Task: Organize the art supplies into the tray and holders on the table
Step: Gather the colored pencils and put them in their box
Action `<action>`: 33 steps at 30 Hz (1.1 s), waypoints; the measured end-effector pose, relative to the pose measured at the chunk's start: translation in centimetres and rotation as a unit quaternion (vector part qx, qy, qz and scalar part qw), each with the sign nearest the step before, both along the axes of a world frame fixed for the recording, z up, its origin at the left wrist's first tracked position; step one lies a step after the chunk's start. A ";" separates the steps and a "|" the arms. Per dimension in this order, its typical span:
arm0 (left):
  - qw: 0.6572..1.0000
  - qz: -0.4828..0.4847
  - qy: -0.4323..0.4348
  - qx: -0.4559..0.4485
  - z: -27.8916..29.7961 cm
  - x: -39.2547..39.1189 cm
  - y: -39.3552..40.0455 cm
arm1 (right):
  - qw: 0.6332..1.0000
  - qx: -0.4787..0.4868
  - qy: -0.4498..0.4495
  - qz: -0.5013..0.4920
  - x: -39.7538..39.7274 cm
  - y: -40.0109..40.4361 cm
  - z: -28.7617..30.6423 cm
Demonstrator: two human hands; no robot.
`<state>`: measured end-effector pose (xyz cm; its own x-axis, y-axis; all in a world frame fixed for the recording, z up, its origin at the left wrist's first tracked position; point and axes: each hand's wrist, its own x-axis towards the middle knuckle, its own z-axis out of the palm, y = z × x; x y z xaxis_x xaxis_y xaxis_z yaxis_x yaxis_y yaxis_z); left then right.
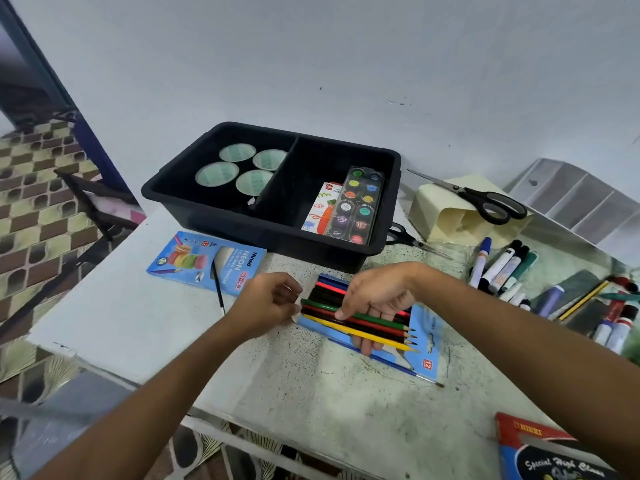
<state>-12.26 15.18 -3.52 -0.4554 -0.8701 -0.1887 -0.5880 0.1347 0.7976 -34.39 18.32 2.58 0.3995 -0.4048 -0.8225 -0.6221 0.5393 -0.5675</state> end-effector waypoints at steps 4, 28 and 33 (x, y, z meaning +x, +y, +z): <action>0.937 -0.113 -0.065 -0.325 -0.1 0.3 1.2 | 0.999 -0.021 0.046 0.001 0.3 0.2 0.5; 0.791 -0.322 -0.229 -0.468 -1.4 -2.9 5.2 | 0.924 -0.336 0.180 0.041 -5.0 3.4 -0.2; 0.800 -0.346 -0.234 -0.431 -2.3 -5.5 6.9 | 0.935 -0.334 0.095 -0.074 -6.9 5.1 -2.1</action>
<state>-17.72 22.04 -5.79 -0.9394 -0.3383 0.0550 -0.3411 0.9386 -0.0526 -41.24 23.44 0.52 0.1705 -0.8927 -0.4172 -0.6929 0.1924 -0.6949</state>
